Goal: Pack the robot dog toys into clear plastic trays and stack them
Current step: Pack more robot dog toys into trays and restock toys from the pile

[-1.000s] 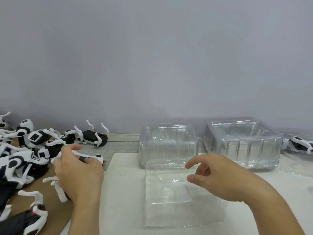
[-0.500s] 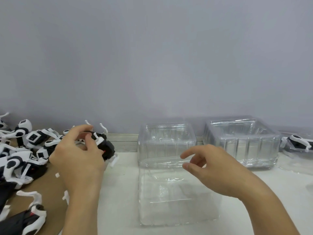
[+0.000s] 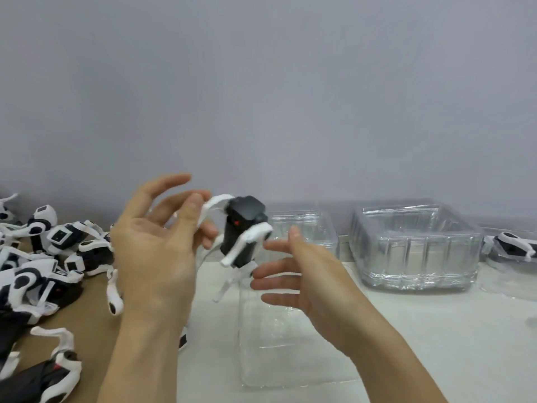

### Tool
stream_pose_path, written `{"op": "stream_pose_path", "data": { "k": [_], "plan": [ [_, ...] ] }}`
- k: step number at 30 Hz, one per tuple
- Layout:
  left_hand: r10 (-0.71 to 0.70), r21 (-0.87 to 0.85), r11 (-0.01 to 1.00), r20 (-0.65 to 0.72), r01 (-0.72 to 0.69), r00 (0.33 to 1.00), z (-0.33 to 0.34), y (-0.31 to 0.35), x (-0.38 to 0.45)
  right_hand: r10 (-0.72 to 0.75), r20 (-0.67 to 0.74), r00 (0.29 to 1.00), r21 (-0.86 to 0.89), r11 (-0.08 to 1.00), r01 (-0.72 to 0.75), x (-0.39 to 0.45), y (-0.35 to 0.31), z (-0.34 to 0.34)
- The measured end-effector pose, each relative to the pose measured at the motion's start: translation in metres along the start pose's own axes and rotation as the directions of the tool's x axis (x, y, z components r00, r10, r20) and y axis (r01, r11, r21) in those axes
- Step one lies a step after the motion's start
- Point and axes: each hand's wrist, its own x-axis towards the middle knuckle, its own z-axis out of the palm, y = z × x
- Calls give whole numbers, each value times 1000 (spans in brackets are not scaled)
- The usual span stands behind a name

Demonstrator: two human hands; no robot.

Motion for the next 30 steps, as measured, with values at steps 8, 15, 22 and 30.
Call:
{"op": "stream_pose_path", "data": {
  "k": [8,15,22,30],
  "plan": [
    [-98,91,994,490,61,866,47,-12,-28,-132,202,970,520,854,8,-3,-18,-25],
    [-168,224,973,502,60,849,40,-19,-27,-46,-202,978,439,888,133,2,-14,-34],
    [-156,259,960,184,105,970,18,-38,-15,27,-115,993,531,847,38,-5,-22,-46],
    [-378,-134,868,447,478,811,21,-40,-19,9,92,996,458,888,-50,-10,-20,-38]
  ]
}}
